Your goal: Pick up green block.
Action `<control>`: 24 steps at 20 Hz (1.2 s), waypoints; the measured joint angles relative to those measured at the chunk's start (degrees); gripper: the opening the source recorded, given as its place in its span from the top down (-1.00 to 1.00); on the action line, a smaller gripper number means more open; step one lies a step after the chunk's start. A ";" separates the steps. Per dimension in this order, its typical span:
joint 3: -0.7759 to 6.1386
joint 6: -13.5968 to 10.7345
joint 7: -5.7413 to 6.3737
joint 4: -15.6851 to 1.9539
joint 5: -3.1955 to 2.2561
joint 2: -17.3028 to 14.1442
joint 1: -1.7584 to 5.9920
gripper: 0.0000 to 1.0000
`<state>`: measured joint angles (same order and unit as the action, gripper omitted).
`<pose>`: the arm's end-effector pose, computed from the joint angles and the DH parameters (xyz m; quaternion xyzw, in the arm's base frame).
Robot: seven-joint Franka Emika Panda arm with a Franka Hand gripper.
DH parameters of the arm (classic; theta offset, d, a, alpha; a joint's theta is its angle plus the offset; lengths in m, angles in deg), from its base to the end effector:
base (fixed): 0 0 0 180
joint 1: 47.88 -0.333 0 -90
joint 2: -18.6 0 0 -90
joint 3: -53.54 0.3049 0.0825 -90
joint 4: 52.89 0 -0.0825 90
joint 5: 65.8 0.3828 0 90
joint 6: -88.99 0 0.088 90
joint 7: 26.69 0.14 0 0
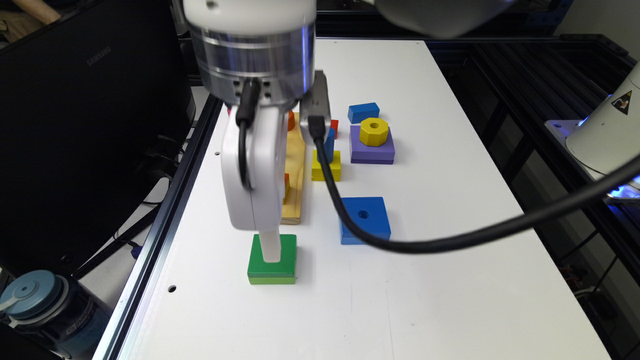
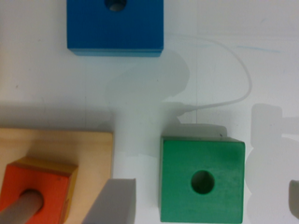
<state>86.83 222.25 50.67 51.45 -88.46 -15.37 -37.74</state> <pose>0.6046 0.2236 0.2156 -0.9286 0.3705 -0.0030 0.0203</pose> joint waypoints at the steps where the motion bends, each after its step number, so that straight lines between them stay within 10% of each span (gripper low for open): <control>1: 0.01 -0.02 0.01 -0.09 0.00 0.02 -0.03 -1.00; 5: -0.07 -0.03 0.03 -0.20 -0.03 -0.11 -0.12 -1.00; 10: -1.13 1.62 1.29 -0.36 -1.76 -2.71 -1.15 -1.00; 24: -1.36 1.68 1.30 -0.43 -1.81 -2.95 -1.31 -1.00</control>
<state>85.47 223.93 51.97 51.02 -90.26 -18.31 -39.05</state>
